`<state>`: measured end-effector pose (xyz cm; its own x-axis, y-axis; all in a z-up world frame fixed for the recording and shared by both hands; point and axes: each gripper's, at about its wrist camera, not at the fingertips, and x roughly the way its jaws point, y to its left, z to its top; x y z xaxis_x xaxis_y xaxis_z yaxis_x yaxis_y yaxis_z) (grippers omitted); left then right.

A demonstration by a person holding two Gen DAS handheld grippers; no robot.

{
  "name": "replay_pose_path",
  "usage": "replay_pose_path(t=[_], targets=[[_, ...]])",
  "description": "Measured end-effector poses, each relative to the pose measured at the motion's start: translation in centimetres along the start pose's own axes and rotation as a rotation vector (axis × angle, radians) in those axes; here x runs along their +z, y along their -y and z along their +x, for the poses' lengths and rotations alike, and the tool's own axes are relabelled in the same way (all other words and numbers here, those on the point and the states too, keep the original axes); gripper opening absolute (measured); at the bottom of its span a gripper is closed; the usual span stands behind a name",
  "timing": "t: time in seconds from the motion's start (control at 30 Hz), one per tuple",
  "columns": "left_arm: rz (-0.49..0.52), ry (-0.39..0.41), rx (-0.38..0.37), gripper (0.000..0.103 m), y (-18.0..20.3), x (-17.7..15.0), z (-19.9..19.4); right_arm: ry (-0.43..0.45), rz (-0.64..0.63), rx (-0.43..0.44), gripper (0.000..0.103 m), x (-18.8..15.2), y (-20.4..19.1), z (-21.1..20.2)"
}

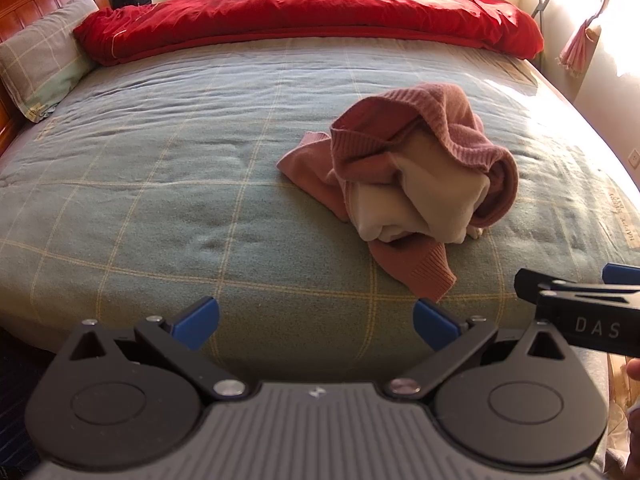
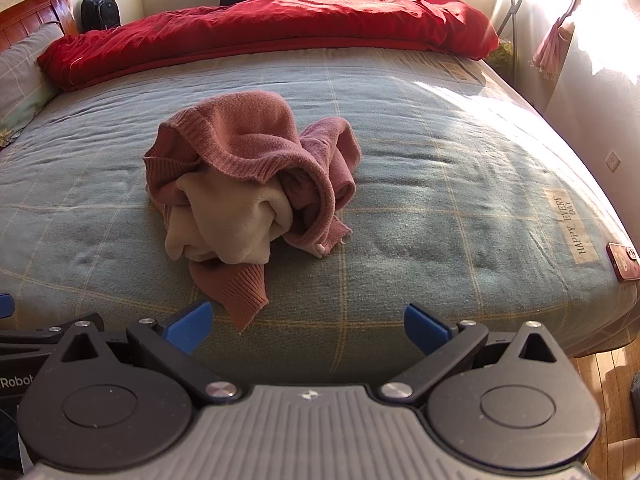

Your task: Fold clothes

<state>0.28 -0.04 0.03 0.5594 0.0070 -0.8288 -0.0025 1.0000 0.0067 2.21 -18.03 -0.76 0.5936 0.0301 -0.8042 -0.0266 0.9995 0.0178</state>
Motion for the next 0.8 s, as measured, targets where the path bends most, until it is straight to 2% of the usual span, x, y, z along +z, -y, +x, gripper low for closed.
replay_pose_path(t=[0.8], targets=[[-0.008,0.054,-0.037,0.102,-0.15,0.42,-0.31,0.017,-0.009,-0.001,0.103,0.20,-0.01,-0.05]])
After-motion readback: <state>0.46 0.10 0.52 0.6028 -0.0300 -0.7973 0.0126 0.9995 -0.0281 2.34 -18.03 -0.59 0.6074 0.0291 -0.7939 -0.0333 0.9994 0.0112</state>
